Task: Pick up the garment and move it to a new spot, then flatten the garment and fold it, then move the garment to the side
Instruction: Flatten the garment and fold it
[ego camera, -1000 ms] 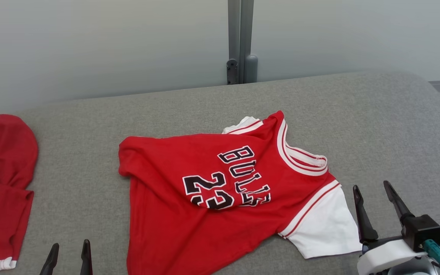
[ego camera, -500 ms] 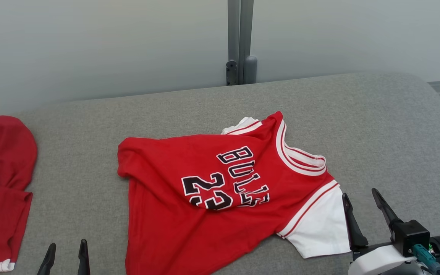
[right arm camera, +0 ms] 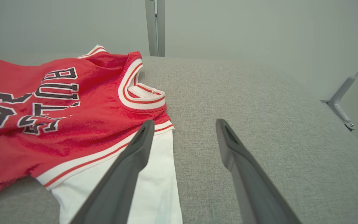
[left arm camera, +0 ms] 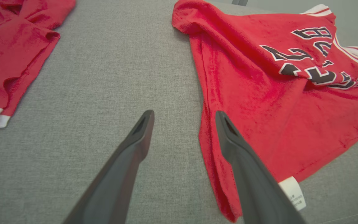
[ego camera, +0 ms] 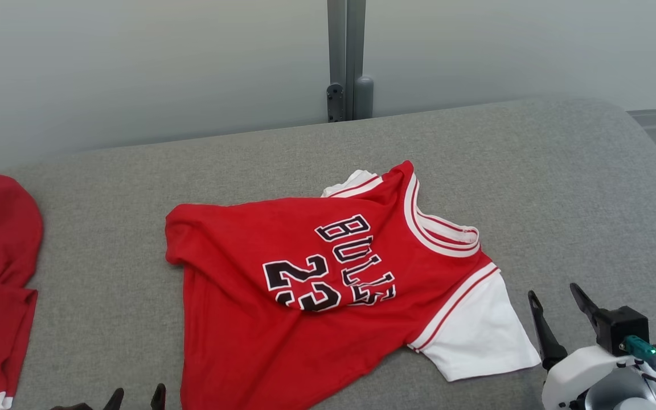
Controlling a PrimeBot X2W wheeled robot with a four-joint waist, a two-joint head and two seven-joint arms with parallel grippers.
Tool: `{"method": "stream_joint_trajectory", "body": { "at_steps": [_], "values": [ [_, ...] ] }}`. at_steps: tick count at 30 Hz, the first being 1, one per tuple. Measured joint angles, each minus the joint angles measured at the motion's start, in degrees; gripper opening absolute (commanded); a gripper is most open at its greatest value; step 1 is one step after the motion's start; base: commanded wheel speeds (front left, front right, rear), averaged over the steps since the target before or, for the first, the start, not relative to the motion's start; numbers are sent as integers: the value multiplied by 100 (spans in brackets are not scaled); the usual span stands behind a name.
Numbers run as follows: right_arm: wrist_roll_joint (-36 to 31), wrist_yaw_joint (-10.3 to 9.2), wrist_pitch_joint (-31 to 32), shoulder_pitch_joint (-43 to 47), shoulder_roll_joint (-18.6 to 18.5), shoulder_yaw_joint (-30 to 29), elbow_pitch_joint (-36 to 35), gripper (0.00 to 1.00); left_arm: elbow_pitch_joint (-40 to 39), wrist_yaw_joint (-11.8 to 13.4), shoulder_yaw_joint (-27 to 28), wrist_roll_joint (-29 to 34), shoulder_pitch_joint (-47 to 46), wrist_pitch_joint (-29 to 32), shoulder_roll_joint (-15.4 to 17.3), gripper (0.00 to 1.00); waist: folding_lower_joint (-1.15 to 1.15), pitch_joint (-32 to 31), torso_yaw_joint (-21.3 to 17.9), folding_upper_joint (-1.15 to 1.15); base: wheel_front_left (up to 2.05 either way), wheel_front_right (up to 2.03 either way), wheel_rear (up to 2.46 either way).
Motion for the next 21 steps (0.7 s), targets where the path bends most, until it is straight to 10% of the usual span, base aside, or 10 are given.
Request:
{"method": "stream_joint_trajectory", "body": {
  "at_steps": [8,21],
  "values": [
    [445,2,2163,-115,-587,573,193,100,-1194,143,-156,-721,524,2071,127,100,0,251,-56,0,0,0,0],
    [991,2,2561,-344,-675,1165,488,100,-1125,127,-396,-1294,510,2782,159,100,0,1004,-96,0,0,0,0]
  ]
}}
